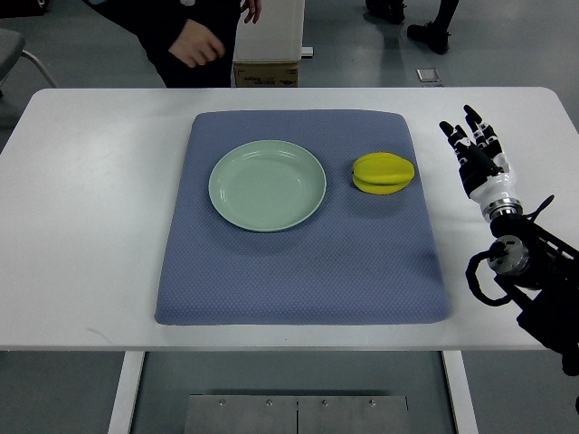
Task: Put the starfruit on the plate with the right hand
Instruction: 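Raise the right hand and move it toward the yellow starfruit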
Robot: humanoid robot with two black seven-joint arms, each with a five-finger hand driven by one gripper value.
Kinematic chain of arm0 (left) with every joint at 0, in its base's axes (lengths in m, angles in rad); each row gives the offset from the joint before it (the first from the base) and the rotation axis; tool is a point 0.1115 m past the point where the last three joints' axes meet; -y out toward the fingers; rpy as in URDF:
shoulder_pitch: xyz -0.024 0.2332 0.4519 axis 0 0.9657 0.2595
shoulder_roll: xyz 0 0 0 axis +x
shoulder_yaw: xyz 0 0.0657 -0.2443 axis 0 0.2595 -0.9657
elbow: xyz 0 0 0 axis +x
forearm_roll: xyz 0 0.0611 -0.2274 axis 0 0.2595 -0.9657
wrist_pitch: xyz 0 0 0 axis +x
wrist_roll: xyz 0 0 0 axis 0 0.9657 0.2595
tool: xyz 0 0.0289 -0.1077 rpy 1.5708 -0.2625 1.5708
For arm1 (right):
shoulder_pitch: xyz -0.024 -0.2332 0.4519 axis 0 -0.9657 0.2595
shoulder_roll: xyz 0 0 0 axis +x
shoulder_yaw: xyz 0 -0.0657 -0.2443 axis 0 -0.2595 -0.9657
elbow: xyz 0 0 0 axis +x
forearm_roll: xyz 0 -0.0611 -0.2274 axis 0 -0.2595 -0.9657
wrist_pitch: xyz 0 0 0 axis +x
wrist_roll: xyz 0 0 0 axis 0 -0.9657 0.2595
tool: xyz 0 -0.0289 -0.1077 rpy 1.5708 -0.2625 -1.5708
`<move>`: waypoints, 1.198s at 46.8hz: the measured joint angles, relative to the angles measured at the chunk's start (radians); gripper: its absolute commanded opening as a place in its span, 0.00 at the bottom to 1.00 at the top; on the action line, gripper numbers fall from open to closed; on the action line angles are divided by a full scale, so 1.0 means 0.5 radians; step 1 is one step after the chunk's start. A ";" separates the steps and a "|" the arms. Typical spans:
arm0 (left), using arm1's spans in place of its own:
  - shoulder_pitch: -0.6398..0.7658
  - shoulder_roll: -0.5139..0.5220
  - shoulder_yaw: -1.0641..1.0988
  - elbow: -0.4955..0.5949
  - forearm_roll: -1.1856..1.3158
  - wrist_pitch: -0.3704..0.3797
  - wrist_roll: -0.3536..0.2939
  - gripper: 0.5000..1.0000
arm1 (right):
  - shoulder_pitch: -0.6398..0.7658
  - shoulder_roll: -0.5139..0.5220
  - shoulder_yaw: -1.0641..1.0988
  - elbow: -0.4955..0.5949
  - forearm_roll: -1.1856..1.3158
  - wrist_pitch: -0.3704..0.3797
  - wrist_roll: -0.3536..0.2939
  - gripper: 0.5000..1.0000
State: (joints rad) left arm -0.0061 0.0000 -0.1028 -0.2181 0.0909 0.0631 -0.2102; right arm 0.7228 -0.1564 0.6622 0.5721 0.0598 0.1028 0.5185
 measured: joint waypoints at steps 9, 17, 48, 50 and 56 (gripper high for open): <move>0.000 0.000 -0.002 0.000 -0.001 -0.003 0.000 1.00 | -0.003 0.000 -0.002 0.000 0.000 0.000 0.000 1.00; -0.006 0.000 0.000 0.000 -0.001 0.003 0.000 1.00 | 0.000 -0.002 -0.002 0.000 0.000 0.000 0.000 1.00; -0.007 0.000 0.000 0.000 -0.001 0.003 0.000 1.00 | 0.113 -0.058 -0.004 -0.326 0.000 -0.042 0.011 1.00; -0.007 0.000 0.000 0.001 -0.001 0.003 0.000 1.00 | 0.120 -0.061 -0.004 -0.330 0.000 -0.043 0.012 1.00; -0.007 0.000 0.000 0.000 -0.001 0.003 0.000 1.00 | 0.113 -0.060 -0.016 -0.342 -0.001 -0.043 -0.012 1.00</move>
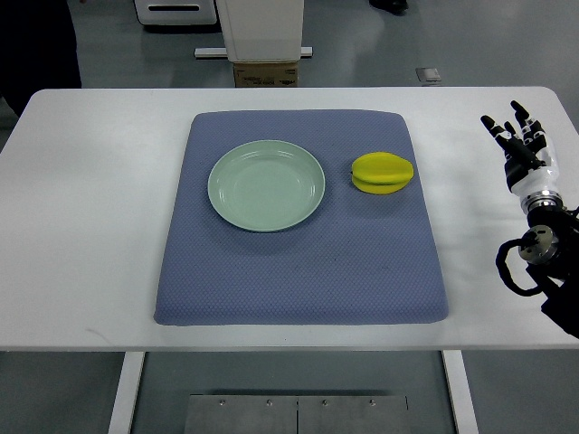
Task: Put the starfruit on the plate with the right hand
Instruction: 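Raise the right hand and move it toward the yellow starfruit, then lower the right hand onto the starfruit and close fingers around it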
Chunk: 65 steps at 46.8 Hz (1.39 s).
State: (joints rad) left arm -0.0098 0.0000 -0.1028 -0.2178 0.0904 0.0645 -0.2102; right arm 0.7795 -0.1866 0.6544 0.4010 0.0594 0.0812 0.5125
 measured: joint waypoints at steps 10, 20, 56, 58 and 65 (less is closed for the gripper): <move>0.000 0.000 0.000 0.000 0.000 0.000 0.000 1.00 | 0.050 -0.009 0.016 -0.041 -0.001 0.000 0.023 1.00; -0.001 0.000 0.000 0.000 0.000 0.000 0.000 1.00 | 0.104 -0.043 -0.016 -0.084 -0.015 0.050 0.026 1.00; 0.000 0.000 0.000 0.000 0.000 0.000 0.000 1.00 | 0.388 -0.210 -1.079 0.195 -0.508 0.238 0.198 1.00; 0.000 0.000 0.000 0.000 0.000 0.000 0.000 1.00 | 0.398 -0.212 -1.106 0.207 -0.545 0.242 0.197 1.00; 0.000 0.000 0.000 0.000 0.000 0.000 0.000 1.00 | 0.456 -0.214 -1.341 0.211 -0.631 0.267 0.196 1.00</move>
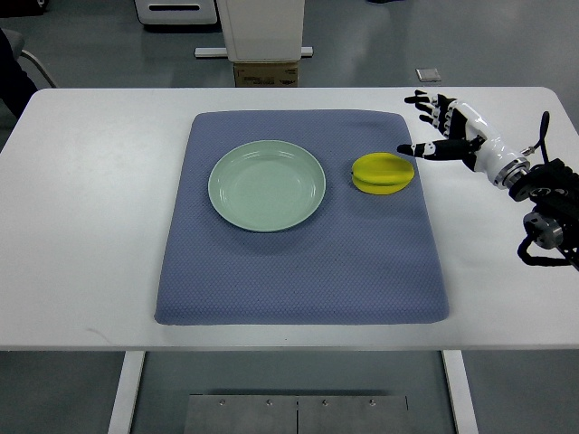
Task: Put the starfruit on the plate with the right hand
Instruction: 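Lower the right hand onto the starfruit and close fingers around it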
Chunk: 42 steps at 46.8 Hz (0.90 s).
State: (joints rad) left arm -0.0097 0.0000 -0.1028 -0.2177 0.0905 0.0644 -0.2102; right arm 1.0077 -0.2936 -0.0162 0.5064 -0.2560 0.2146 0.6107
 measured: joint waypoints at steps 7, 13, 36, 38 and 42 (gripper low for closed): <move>-0.001 0.000 0.000 0.000 0.000 0.000 0.000 1.00 | 0.015 -0.003 -0.137 -0.007 -0.010 -0.006 0.000 1.00; -0.001 0.000 0.000 -0.001 0.000 0.000 0.000 1.00 | 0.015 0.000 -0.152 -0.015 -0.017 -0.020 0.000 1.00; -0.002 0.000 0.000 0.000 0.000 0.000 0.000 1.00 | -0.014 0.048 -0.234 -0.090 -0.092 -0.209 0.001 1.00; 0.000 0.000 0.000 0.000 0.000 0.000 0.000 1.00 | -0.012 0.067 -0.250 -0.103 -0.093 -0.223 0.001 1.00; -0.001 0.000 0.000 0.000 0.000 0.000 0.000 1.00 | -0.010 0.111 -0.276 -0.145 -0.093 -0.278 0.001 1.00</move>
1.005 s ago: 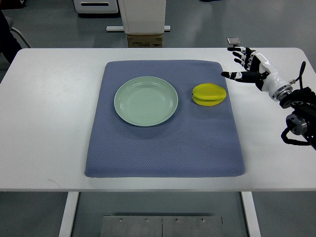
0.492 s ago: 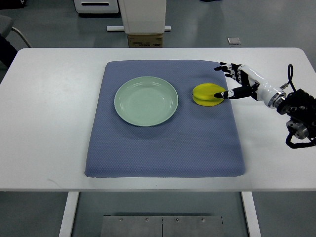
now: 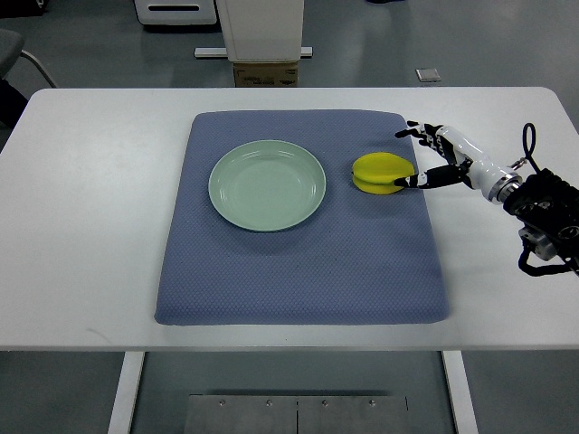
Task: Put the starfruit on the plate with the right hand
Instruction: 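Lower the right hand onto the starfruit and close fingers around it, then lift the starfruit with the right hand toward the green plate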
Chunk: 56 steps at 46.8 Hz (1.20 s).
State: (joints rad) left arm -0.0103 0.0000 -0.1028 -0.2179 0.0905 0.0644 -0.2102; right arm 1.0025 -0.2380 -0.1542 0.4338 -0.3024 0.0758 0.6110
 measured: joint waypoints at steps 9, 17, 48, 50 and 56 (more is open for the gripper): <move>0.000 0.000 0.000 0.000 0.000 0.000 0.000 1.00 | -0.007 0.024 -0.045 -0.007 0.003 -0.016 0.000 1.00; 0.000 0.000 0.000 0.000 0.000 0.000 0.000 1.00 | -0.008 0.034 -0.050 0.003 0.004 -0.012 0.000 1.00; 0.000 0.000 0.000 0.000 0.000 0.000 0.000 1.00 | -0.008 0.143 -0.056 -0.028 0.000 -0.100 0.000 0.90; 0.000 0.000 0.000 0.000 0.000 0.000 0.000 1.00 | -0.008 0.144 -0.056 -0.028 0.000 -0.102 0.000 0.82; 0.001 0.000 0.000 0.000 0.000 0.000 0.000 1.00 | -0.010 0.152 -0.116 -0.028 0.000 -0.103 0.000 0.52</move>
State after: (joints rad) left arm -0.0097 0.0000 -0.1028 -0.2179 0.0905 0.0644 -0.2102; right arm 0.9974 -0.1619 -0.2124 0.4198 -0.3023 0.0244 0.6109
